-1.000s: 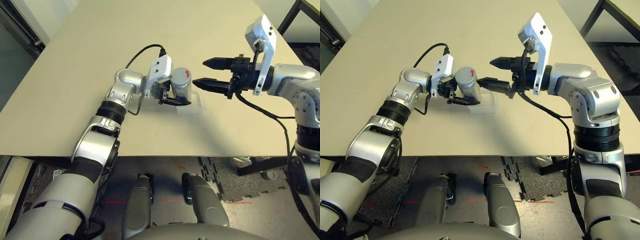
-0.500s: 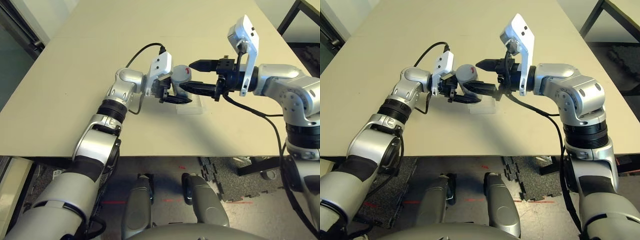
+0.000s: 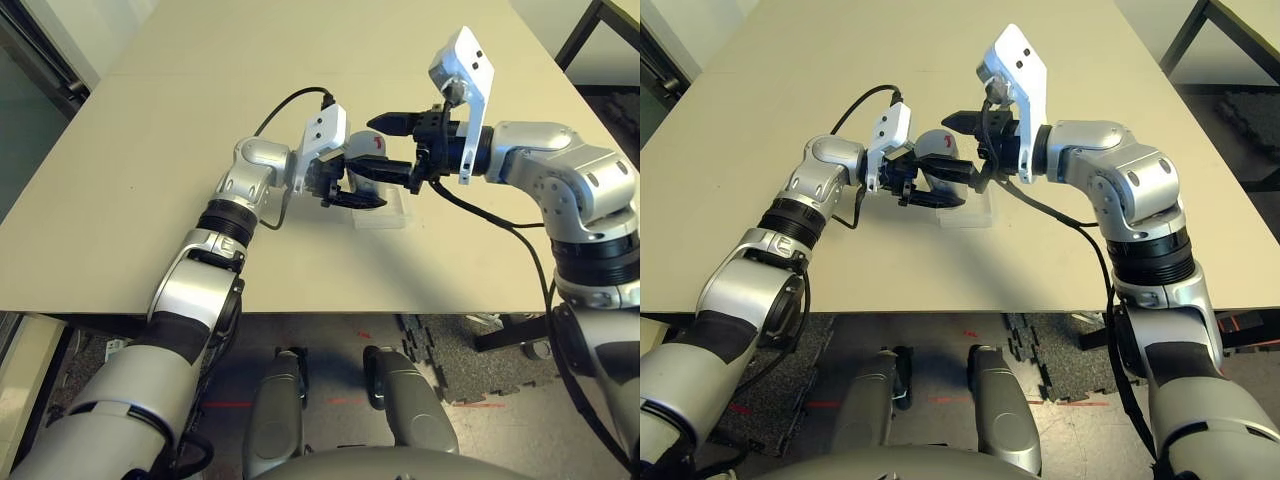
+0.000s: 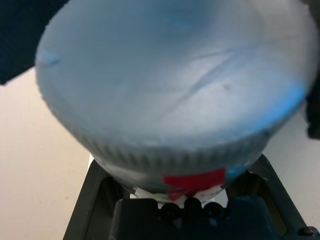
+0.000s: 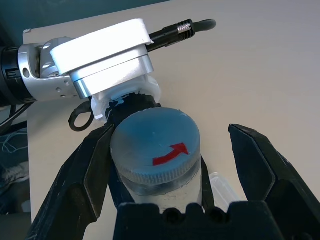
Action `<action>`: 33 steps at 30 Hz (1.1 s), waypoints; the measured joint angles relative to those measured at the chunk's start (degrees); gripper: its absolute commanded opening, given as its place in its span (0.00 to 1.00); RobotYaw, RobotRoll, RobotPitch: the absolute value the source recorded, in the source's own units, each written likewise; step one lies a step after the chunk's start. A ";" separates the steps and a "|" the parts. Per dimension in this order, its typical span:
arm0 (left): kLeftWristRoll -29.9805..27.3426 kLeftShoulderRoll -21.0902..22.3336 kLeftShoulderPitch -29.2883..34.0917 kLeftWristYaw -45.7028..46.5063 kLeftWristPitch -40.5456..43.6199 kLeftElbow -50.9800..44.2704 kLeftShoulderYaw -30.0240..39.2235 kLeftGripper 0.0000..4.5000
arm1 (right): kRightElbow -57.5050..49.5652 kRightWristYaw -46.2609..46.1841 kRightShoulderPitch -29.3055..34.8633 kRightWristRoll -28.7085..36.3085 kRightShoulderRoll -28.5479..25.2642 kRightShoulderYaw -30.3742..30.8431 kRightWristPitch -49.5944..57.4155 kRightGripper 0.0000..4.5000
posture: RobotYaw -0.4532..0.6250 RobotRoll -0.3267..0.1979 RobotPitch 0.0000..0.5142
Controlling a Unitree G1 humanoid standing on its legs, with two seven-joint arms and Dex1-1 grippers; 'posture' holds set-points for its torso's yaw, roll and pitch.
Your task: Pour the medicine from the bottle into the box.
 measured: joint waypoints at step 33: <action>-0.03 2.45 3.31 0.16 2.23 -3.34 0.17 0.59 | -6.11 1.69 5.82 8.12 -9.11 -6.61 7.34 1.00 | 0.36 0.62 0.33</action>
